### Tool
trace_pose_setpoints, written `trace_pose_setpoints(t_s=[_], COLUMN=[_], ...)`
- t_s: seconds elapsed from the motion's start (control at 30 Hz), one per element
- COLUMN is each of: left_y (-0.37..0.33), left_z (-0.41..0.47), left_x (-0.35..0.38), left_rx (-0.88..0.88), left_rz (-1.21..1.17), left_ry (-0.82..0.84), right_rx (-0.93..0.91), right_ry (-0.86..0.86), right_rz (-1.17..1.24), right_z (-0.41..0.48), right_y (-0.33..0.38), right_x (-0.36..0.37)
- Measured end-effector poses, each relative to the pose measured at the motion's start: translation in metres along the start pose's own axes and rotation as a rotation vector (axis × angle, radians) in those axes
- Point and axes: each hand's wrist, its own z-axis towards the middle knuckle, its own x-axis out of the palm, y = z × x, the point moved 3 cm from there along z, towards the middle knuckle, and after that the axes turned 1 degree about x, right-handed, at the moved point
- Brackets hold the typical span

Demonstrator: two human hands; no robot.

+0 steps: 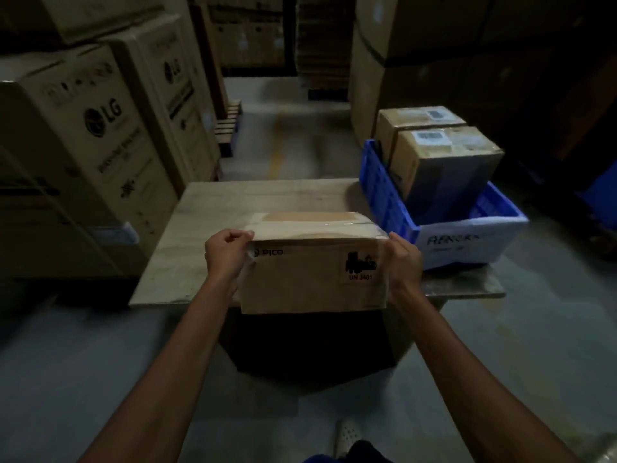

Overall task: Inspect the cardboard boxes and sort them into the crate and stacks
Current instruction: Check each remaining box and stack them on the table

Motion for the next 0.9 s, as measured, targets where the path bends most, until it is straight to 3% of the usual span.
trace_pose_setpoints(t_s=[0.27, 0.4, 0.8, 0.9], left_y=[0.072, 0.087, 0.093, 0.091], left_z=[0.050, 0.066, 0.157, 0.181], left_x=[0.039, 0.055, 0.038, 0.026], left_rx=[-0.085, -0.100, 0.046, 0.080], left_rz=[0.075, 0.181, 0.463, 0.587], left_ry=[0.062, 0.132, 0.196, 0.265], right_rx=[0.200, 0.179, 0.165, 0.154], right_ry=[0.363, 0.489, 0.578, 0.528], right_rz=[-0.071, -0.191, -0.339, -0.479], right_z=[0.072, 0.089, 0.161, 0.151], right_y=[-0.044, -0.066, -0.124, -0.091], right_x=[0.041, 0.056, 0.136, 0.154])
